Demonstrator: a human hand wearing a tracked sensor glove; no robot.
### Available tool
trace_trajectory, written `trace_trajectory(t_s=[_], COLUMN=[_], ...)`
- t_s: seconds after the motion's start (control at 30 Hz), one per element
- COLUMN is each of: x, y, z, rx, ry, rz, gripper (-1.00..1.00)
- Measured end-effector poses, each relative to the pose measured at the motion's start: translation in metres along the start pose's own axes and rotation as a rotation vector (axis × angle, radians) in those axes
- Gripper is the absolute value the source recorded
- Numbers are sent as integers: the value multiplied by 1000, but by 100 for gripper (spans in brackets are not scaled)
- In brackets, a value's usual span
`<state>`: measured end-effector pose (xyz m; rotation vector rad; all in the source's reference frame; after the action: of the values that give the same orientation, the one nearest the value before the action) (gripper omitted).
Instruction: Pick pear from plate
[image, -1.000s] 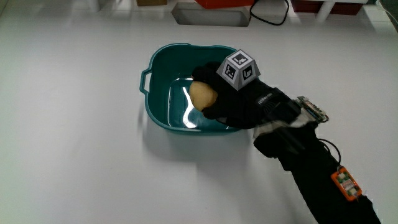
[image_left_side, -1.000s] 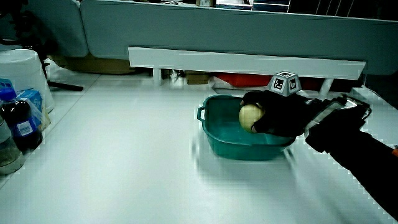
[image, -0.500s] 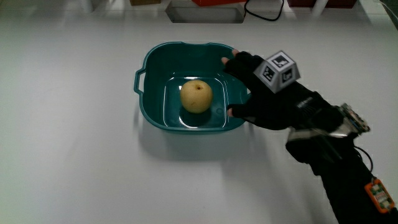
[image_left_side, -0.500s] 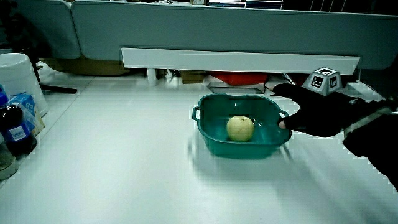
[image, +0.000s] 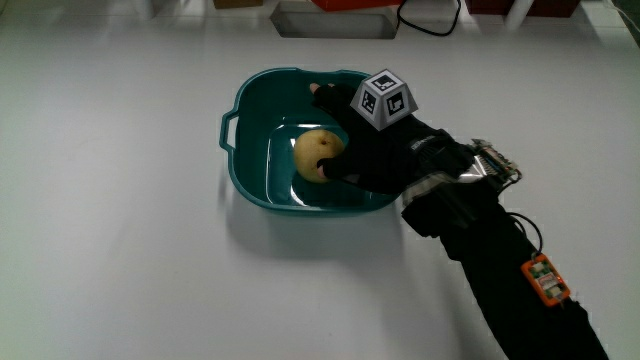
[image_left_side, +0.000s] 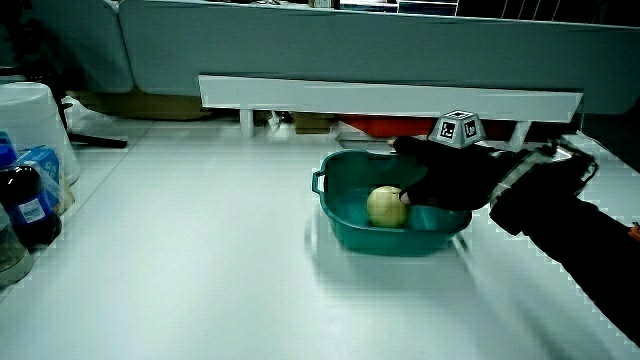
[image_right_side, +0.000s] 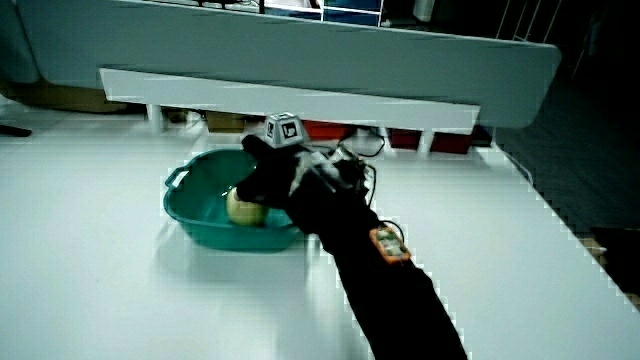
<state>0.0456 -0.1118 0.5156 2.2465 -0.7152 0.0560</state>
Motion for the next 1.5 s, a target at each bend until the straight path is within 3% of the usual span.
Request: trace_trajectory(t_s=[0.33, 0.4, 0.73, 0.87, 0.97, 1.23, 1.4, 1.5], x=[-8, -8, -7, 0, 3, 4, 4, 2], y=[18, 20, 18, 19, 17, 14, -2, -11], z=[-22, -25, -27, -33, -34, -33, -19, -8], rx=[-87, -102, 7, 26, 36, 60, 110, 139], ry=[-61, -69, -55, 5, 37, 46, 71, 43], rz=[-19, -34, -49, -38, -21, -14, 20, 23], gripper=[0, 12, 75, 100, 100, 100, 100, 100])
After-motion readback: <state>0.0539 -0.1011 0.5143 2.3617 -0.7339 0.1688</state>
